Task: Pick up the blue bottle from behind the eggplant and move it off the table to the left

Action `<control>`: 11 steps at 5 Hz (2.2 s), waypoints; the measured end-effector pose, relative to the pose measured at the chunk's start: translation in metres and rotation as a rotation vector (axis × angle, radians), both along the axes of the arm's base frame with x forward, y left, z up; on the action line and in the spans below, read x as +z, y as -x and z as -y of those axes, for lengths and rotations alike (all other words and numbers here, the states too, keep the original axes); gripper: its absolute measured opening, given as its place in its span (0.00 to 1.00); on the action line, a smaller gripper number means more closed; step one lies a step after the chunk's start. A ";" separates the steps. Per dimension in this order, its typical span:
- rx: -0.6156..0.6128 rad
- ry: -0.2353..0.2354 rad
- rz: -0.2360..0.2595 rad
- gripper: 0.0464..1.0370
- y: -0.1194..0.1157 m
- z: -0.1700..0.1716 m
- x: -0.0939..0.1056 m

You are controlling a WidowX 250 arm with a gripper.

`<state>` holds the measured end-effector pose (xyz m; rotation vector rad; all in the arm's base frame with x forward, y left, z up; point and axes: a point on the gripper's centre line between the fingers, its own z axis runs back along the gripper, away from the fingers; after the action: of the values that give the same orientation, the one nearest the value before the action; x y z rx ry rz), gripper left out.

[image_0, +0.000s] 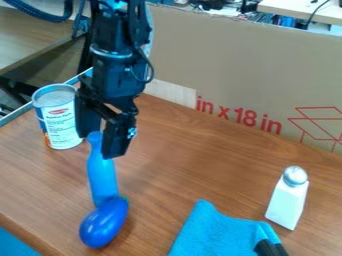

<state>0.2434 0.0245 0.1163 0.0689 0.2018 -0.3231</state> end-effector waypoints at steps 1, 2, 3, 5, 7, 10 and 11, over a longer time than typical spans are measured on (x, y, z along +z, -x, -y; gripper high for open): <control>0.030 0.003 -0.015 0.96 0.002 -0.010 -0.005; 0.051 0.010 -0.051 0.92 0.004 -0.019 -0.017; 0.037 0.039 -0.032 0.64 0.001 -0.018 -0.018; 0.013 0.071 -0.047 0.31 0.004 -0.013 -0.016; 0.079 0.002 0.035 0.31 0.025 -0.044 0.029; 0.334 -0.154 -0.030 0.31 0.059 -0.158 0.020; 0.354 -0.168 -0.054 0.31 0.056 -0.173 0.005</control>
<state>0.1877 0.1980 0.1211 0.1883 0.2897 0.0457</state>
